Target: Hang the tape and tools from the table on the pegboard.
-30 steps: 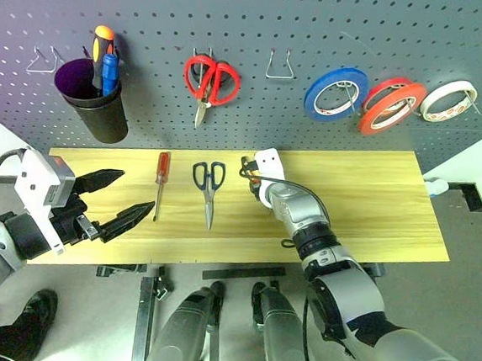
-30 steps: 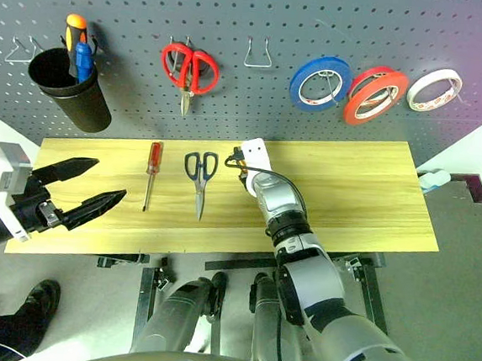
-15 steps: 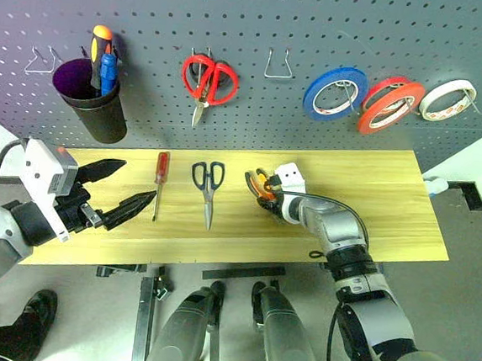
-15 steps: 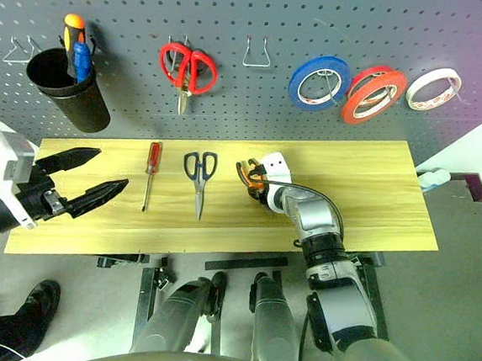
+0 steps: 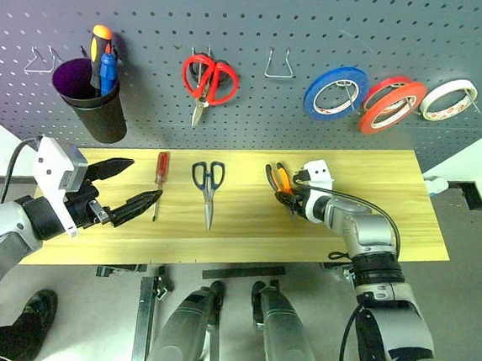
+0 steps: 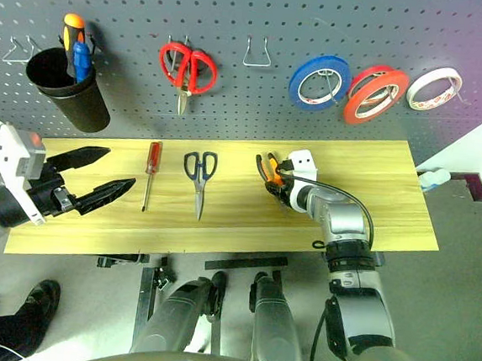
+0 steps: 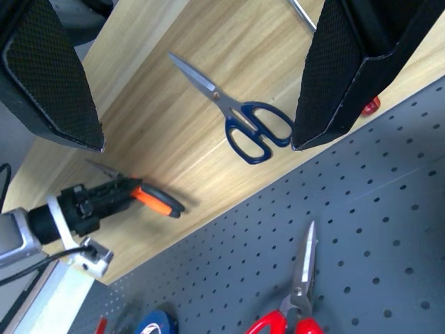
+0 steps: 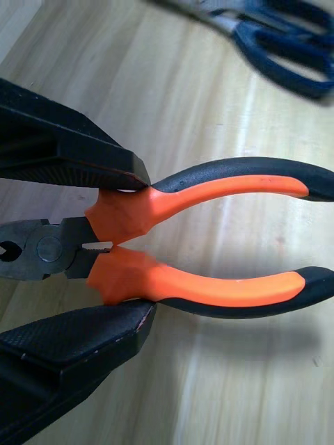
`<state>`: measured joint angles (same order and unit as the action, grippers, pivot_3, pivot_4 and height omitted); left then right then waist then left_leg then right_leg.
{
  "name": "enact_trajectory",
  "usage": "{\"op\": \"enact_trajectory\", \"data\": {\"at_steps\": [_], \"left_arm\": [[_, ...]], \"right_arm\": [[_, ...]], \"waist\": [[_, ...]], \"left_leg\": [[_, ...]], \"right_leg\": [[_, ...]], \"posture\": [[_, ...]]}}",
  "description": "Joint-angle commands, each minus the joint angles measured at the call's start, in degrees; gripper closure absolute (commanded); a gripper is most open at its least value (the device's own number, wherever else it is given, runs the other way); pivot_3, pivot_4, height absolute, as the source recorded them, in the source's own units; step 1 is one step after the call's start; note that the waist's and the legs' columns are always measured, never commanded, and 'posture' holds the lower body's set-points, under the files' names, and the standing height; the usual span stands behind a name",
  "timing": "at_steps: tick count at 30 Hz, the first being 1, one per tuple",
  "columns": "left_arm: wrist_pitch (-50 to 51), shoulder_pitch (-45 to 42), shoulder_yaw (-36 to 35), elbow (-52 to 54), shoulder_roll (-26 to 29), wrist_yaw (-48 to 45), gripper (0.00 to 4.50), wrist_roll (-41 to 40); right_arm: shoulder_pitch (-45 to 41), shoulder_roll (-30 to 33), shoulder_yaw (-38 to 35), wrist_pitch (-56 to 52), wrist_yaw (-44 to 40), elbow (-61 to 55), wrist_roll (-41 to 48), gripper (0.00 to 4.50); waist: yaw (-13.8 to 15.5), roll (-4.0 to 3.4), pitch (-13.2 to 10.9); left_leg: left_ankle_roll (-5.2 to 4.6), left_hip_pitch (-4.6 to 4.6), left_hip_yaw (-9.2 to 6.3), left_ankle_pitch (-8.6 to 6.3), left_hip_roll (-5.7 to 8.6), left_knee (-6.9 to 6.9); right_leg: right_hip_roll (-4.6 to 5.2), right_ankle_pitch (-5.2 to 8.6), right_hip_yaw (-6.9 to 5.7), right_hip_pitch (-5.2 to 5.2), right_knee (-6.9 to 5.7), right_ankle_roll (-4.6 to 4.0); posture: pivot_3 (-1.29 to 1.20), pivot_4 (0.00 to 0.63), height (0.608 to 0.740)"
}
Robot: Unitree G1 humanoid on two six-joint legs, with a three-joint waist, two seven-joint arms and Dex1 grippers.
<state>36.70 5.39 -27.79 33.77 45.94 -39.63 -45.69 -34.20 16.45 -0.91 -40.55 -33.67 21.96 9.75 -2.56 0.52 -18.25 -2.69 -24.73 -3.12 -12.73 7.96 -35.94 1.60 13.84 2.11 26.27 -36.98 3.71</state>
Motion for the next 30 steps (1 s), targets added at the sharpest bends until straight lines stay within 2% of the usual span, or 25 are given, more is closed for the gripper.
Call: {"op": "enact_trajectory", "data": {"at_steps": [1, 9, 13, 20, 25, 30], "left_arm": [[-1.59, -0.58, -0.43, -0.02, 0.16, -0.75, 0.00, 0.52], [-2.16, -2.69, 1.17, -1.50, -0.09, -1.14, 0.00, 1.18], [-2.72, -3.70, 1.46, -2.45, 0.25, -1.86, 0.00, 1.80], [-3.24, -6.24, 3.15, -4.58, -0.09, -2.97, 0.00, 2.11], [-3.75, -8.25, 4.93, -5.62, -1.14, -3.04, 0.00, 2.25], [-4.82, -10.38, 6.30, -7.38, -1.91, -3.41, 0.00, 3.44]], "right_arm": [[0.78, 0.71, -3.02, 1.71, -5.44, -2.98, 5.52, 2.42], [6.67, 1.81, -3.71, 8.50, -16.59, -10.52, 12.49, 2.43], [8.41, 1.71, -6.58, 8.49, -20.98, -13.58, 18.81, 2.43], [7.37, 1.87, -9.95, 7.72, -22.49, -16.67, 25.55, 2.43], [3.89, 1.76, -12.38, 7.40, -20.58, -17.99, 29.59, 2.43], [1.51, 1.56, -12.42, 6.96, -19.60, -20.32, 32.00, 2.43]], "waist": [[0.00, 0.00, 0.00], [-0.05, 0.06, 0.06], [-0.02, 0.07, 0.08], [-0.06, 0.09, 0.15], [-0.21, 0.17, 0.44], [-0.32, 0.25, 1.69]], "left_leg": [[0.00, -0.01, 0.00, 0.00, 0.00, -0.02], [0.00, -0.01, 0.01, 0.01, 0.00, -0.14], [0.03, -0.01, 0.01, 0.02, 0.00, -0.19], [0.12, -0.01, 0.01, 0.08, 0.00, -0.23], [0.12, -0.01, 0.02, 0.09, 0.00, -0.30], [0.03, -0.01, 0.02, 0.17, 0.00, -0.31]], "right_leg": [[0.00, 0.00, 0.00, 0.00, 0.00, 0.00], [0.00, -0.02, -0.02, -0.02, -0.08, 0.01], [0.00, -0.02, -0.04, -0.04, -0.11, 0.01], [0.00, -0.04, -0.05, -0.02, -0.19, -0.01], [-0.01, -0.05, -0.08, -0.03, -0.22, -0.01], [-0.01, -0.06, -0.14, -0.02, -0.24, -0.02]], "posture": [[-0.05, 0.288, 0.729], [-0.07, 0.267, 0.729], [-0.08, 0.253, 0.729], [-0.11, 0.227, 0.729], [-0.14, 0.197, 0.729], [-0.15, 0.168, 0.729]]}}
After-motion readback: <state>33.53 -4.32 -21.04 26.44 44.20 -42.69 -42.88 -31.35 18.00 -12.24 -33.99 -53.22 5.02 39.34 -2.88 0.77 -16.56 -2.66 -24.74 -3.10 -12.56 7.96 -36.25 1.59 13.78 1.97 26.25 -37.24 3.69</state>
